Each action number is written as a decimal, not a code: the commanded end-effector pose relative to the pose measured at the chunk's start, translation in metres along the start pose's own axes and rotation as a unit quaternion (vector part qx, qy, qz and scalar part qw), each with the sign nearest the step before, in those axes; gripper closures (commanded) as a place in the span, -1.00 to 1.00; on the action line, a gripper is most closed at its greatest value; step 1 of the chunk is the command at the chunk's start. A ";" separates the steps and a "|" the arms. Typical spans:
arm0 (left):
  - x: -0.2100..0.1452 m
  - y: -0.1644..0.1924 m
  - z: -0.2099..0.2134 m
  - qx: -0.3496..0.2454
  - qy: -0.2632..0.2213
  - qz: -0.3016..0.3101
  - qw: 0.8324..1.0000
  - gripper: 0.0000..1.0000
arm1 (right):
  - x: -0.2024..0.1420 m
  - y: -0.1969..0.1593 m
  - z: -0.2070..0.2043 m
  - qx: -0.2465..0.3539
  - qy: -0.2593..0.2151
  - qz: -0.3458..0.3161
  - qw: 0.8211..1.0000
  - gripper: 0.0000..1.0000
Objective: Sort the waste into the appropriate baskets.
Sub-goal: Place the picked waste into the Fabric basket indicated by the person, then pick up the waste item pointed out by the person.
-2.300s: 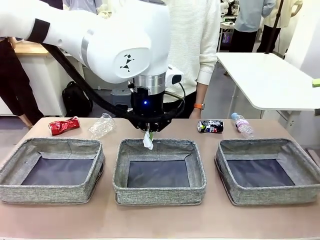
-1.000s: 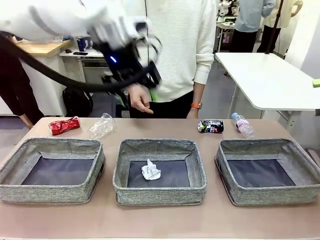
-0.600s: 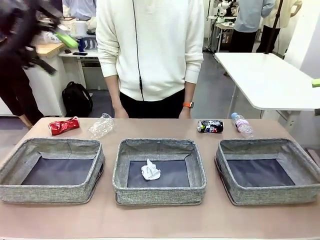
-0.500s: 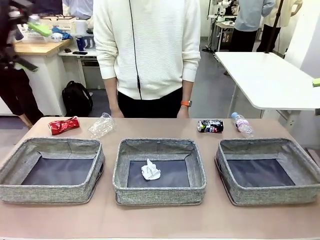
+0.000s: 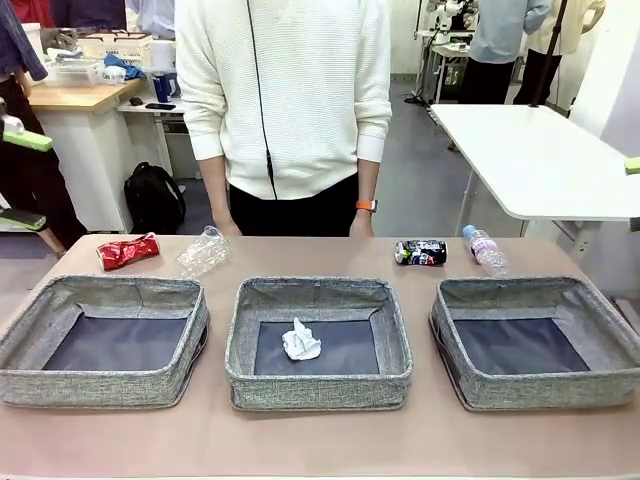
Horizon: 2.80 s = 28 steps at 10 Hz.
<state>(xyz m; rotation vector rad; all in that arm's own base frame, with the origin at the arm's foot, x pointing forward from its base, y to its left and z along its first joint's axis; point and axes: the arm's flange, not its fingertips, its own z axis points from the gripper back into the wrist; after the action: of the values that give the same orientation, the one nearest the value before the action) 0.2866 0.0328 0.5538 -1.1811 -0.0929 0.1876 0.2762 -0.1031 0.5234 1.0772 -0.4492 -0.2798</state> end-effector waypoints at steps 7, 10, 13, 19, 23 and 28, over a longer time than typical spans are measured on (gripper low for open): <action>0.012 -0.028 0.014 0.003 -0.008 -0.023 1.000 -1.00 | 0.002 0.000 0.000 0.014 -0.003 0.013 1.000 -1.00; 0.012 -0.028 0.014 0.003 -0.008 -0.023 1.000 -1.00 | 0.002 0.000 0.000 0.014 -0.003 0.013 1.000 -1.00; 0.012 -0.028 0.014 0.003 -0.008 -0.023 1.000 -1.00 | 0.002 0.000 0.000 0.014 -0.003 0.013 1.000 -1.00; 0.012 -0.028 0.014 0.003 -0.008 -0.023 1.000 -1.00 | 0.000 0.000 0.000 0.000 0.000 0.000 1.000 -1.00; 0.012 -0.028 0.014 0.003 -0.008 -0.023 1.000 -1.00 | 0.040 0.052 -0.114 -0.271 -0.041 0.551 0.788 -1.00; 0.012 -0.028 0.014 0.003 -0.008 -0.023 1.000 -1.00 | 0.027 0.083 -0.196 -0.206 0.101 0.495 0.838 -1.00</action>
<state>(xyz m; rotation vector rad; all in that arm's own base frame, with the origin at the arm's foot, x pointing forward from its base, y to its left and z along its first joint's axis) 0.2999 0.0381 0.5837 -1.1466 -0.1244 0.1711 0.4040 0.0930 0.5177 0.2282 -0.7088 0.7715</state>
